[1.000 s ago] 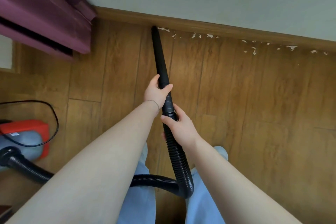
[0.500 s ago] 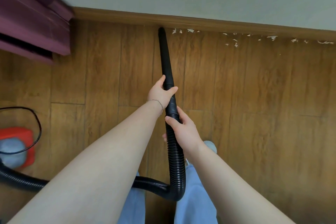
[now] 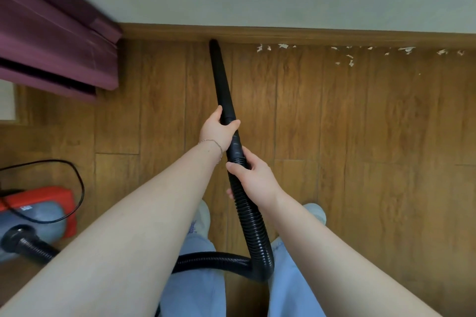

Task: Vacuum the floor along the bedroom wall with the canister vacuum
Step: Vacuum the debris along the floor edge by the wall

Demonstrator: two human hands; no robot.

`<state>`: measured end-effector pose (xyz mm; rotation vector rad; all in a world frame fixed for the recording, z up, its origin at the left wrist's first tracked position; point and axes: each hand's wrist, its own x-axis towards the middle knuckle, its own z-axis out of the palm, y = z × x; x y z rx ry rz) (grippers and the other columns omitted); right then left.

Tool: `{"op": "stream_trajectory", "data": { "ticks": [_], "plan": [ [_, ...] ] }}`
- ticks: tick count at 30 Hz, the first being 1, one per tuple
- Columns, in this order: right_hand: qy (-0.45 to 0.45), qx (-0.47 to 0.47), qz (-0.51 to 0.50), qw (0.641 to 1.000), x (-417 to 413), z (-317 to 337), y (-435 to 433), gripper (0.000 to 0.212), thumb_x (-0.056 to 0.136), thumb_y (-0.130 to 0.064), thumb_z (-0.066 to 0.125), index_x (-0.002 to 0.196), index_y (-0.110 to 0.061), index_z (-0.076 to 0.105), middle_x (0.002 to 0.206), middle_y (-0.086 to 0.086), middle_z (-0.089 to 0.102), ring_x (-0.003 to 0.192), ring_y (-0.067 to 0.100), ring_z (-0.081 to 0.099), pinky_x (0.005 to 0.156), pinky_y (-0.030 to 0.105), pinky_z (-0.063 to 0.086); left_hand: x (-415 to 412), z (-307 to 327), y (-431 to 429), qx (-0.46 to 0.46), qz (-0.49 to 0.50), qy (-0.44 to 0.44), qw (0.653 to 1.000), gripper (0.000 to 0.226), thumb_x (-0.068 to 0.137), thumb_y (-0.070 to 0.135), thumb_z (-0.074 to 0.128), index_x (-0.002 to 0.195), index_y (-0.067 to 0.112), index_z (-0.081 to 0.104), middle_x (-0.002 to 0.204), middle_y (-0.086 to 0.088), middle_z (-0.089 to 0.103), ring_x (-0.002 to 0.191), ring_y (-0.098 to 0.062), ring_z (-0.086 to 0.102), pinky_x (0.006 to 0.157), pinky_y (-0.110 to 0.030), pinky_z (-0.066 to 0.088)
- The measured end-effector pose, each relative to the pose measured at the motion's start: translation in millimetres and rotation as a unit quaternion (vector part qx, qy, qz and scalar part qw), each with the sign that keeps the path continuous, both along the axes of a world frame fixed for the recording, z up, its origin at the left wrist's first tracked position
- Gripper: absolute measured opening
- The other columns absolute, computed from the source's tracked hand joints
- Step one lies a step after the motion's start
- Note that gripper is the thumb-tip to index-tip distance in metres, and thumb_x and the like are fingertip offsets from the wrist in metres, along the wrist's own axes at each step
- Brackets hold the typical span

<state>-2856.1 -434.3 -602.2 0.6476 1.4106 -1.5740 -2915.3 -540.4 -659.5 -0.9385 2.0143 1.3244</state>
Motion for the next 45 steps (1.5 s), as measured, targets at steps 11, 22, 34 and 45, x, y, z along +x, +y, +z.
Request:
{"op": "stream_trajectory", "data": {
  "ticks": [11,22,34,45],
  "plan": [
    [0.012,0.031,-0.009,0.999,-4.3,4.7,19.3,0.045,0.095,-0.017,0.052,0.137,-0.028,0.043,0.079,0.008,0.057,0.057,0.02,0.057,0.053,0.028,0.052,-5.7,3.4,20.3,0.008,0.006,0.0,1.0,0.067,0.092,0.029,0.057,0.148,0.024,0.023,0.145,-0.004,0.043,0.117,-0.024,0.054,0.095,-0.035,0.049],
    [-0.003,0.049,-0.107,0.993,15.8,14.5,72.7,0.036,0.096,-0.015,0.052,0.118,-0.043,0.043,0.094,0.006,0.06,0.055,0.018,0.057,0.055,0.029,0.052,-0.9,6.3,93.4,0.052,-0.07,-0.001,0.996,0.066,0.09,0.028,0.059,0.147,0.024,0.026,0.147,-0.001,0.04,0.126,-0.02,0.047,0.089,-0.024,0.039],
    [-0.002,0.046,-0.141,0.989,13.5,15.6,107.6,0.035,0.096,-0.015,0.051,0.094,-0.05,0.046,0.093,0.012,0.057,0.056,0.019,0.056,0.056,0.032,0.05,-6.5,8.2,132.1,0.071,-0.104,-0.015,0.992,0.072,0.085,0.019,0.064,0.146,0.025,0.025,0.142,-0.004,0.044,0.11,-0.02,0.054,0.092,-0.036,0.051],
    [-0.007,0.054,-0.178,0.982,18.2,7.5,140.6,0.037,0.096,-0.017,0.051,0.125,-0.039,0.044,0.085,0.01,0.059,0.057,0.019,0.056,0.056,0.032,0.051,-9.4,5.9,169.9,0.073,-0.144,-0.011,0.987,0.072,0.087,0.022,0.063,0.148,0.025,0.024,0.147,-0.003,0.039,0.121,-0.022,0.05,0.097,-0.036,0.049]
  ]
}}
